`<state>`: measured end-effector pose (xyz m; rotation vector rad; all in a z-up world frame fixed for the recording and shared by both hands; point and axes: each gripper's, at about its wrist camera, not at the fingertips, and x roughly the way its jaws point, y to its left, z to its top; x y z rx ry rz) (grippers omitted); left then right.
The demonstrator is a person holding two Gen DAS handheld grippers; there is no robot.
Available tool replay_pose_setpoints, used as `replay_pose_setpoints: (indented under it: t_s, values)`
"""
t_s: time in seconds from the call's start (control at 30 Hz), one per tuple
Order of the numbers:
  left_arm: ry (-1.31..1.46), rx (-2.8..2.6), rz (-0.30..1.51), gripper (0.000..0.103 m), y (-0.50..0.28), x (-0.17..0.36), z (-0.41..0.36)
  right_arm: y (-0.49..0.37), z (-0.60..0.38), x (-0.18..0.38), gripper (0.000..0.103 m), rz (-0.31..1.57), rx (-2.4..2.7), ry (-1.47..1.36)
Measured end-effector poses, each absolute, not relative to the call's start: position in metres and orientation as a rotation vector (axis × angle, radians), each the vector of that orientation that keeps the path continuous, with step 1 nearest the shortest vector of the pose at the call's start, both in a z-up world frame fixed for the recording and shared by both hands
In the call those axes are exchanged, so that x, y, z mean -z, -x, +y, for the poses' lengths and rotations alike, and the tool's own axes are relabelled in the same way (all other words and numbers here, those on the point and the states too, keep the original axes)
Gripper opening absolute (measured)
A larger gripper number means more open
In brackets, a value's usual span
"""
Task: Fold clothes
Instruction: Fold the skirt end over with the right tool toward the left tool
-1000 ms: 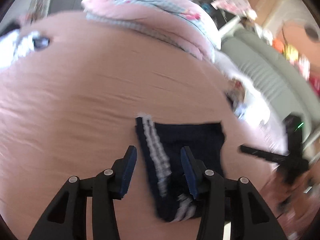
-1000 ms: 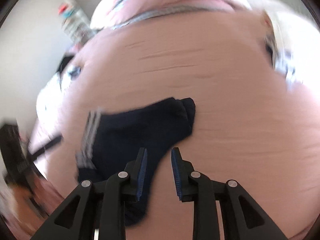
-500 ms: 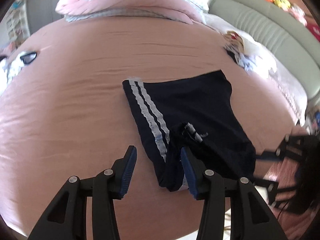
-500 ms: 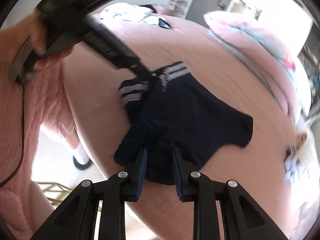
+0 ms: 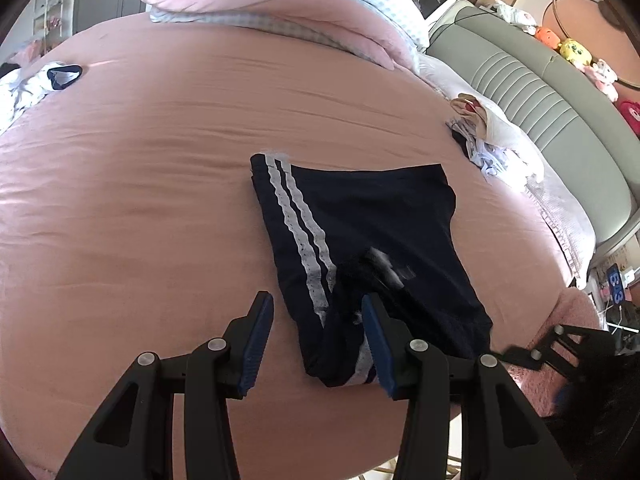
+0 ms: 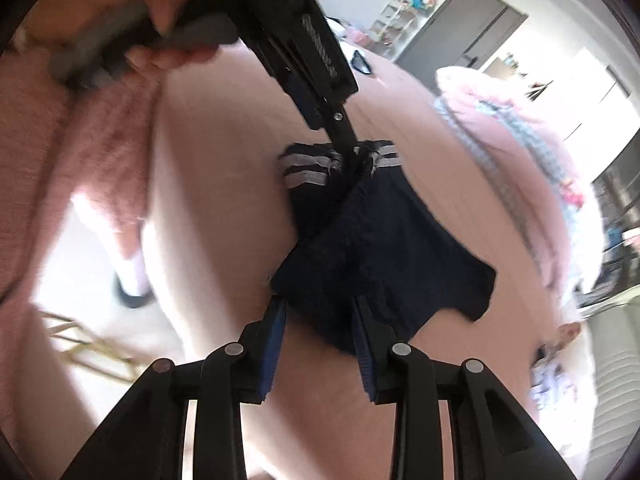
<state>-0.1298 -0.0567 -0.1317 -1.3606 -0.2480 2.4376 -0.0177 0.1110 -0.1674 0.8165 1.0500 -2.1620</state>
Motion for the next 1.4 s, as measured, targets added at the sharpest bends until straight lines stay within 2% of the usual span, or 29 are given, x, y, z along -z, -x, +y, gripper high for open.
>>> replay_pose_setpoints:
  t_s: [0.03,0.13,0.37,0.57,0.73,0.8,0.87,0.93,1.07,1.1,1.13,1.17,1.23,1.4]
  values:
    - [1.357,-2.440,-0.252,0.043,0.128,0.131,-0.058,0.023,0.109,0.168,0.031,1.029,2.180,-0.830]
    - [1.331,-2.450,-0.266,0.043,0.125,0.129,-0.059,0.041,0.117,0.157,0.016,0.845,2.239,-0.915]
    - [1.292,-2.463,-0.275,0.043,0.129,0.126,-0.061,0.083,0.148,0.135,0.012,0.473,2.332,-1.119]
    - [1.229,-2.482,-0.191,0.043,0.127,0.123,-0.051,0.131,0.187,0.130,0.013,0.036,2.356,-1.302]
    - [1.202,-2.482,-0.161,0.043,0.130,0.125,-0.042,0.149,0.209,0.136,0.014,-0.178,2.364,-1.393]
    - [1.210,-2.461,-0.135,0.043,0.133,0.129,-0.036,0.146,0.211,0.131,0.016,-0.160,2.367,-1.362]
    - [1.222,-2.437,-0.106,0.043,0.137,0.133,-0.029,0.145,0.208,0.128,0.025,-0.114,2.344,-1.342]
    - [1.233,-2.413,-0.077,0.042,0.140,0.138,-0.022,0.145,0.201,0.128,0.027,-0.035,2.315,-1.329]
    - [1.254,-2.365,-0.020,0.042,0.147,0.146,-0.009,0.148,0.181,0.143,0.029,0.092,2.289,-1.353]
    - [1.259,-2.352,-0.006,0.037,0.149,0.148,-0.005,0.150,0.179,0.148,0.029,0.085,2.283,-1.353]
    - [1.259,-2.346,0.001,0.016,0.148,0.149,-0.004,0.151,0.177,0.150,0.027,0.071,2.277,-1.340]
    - [1.260,-2.334,-0.021,0.009,0.147,0.149,-0.006,0.152,0.175,0.151,0.021,0.058,2.270,-1.327]
    - [1.234,-2.350,-0.056,0.009,0.143,0.143,-0.011,0.151,0.172,0.148,0.008,0.044,2.268,-1.291]
    - [1.132,-2.392,-0.127,0.008,0.142,0.119,-0.022,0.150,0.174,0.126,0.004,0.018,2.321,-1.205]
